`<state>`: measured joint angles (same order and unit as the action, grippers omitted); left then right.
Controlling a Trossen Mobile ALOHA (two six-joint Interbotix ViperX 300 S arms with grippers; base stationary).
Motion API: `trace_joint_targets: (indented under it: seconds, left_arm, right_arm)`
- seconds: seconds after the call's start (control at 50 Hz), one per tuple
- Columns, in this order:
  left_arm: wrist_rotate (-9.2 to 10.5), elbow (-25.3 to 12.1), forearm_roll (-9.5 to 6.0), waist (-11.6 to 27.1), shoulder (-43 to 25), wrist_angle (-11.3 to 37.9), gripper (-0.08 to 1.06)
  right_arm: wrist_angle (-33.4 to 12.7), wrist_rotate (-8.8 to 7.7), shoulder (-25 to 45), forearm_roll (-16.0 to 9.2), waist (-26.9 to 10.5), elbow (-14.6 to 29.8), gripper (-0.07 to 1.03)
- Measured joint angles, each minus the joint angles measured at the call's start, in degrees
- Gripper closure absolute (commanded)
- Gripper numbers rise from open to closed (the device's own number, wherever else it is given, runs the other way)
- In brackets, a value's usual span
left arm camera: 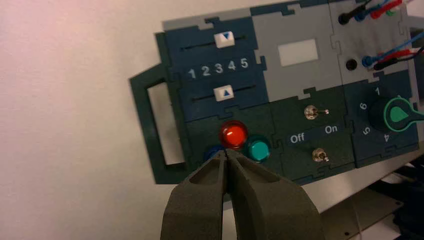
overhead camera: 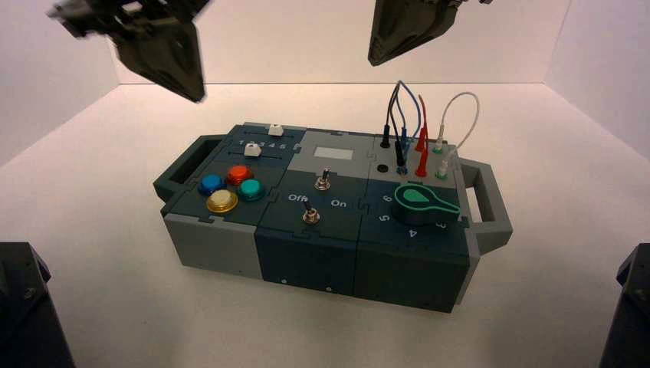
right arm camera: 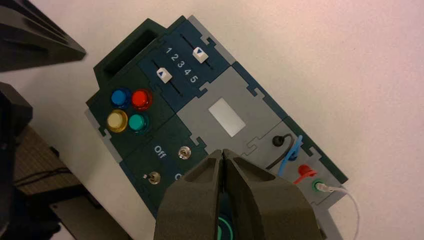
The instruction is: Push the red button with the left gripper.
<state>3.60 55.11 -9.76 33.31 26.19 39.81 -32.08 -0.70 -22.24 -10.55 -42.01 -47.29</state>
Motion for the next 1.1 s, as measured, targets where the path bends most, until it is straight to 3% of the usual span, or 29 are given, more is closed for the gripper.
trace_joint_targets:
  seconds: [0.12, 0.26, 1.1]
  left_arm:
    - [0.18, 0.1, -2.29, 3.2, -5.0, -2.9, 1.01]
    - [0.18, 0.1, -3.08, 4.1, -9.3, -4.5, 1.01]
    - [0.00, -1.0, -2.90, 4.5, -18.5, -7.6, 1.01]
  right_arm:
    - [0.4, -0.18, -0.1, 0.4, 0.0, -0.8, 0.98]
    - [0.8, -0.18, -0.2, 0.4, 0.0, -1.8, 0.98]
    - [0.9, -0.26, -2.1, 0.8, 0.0, -2.5, 0.98]
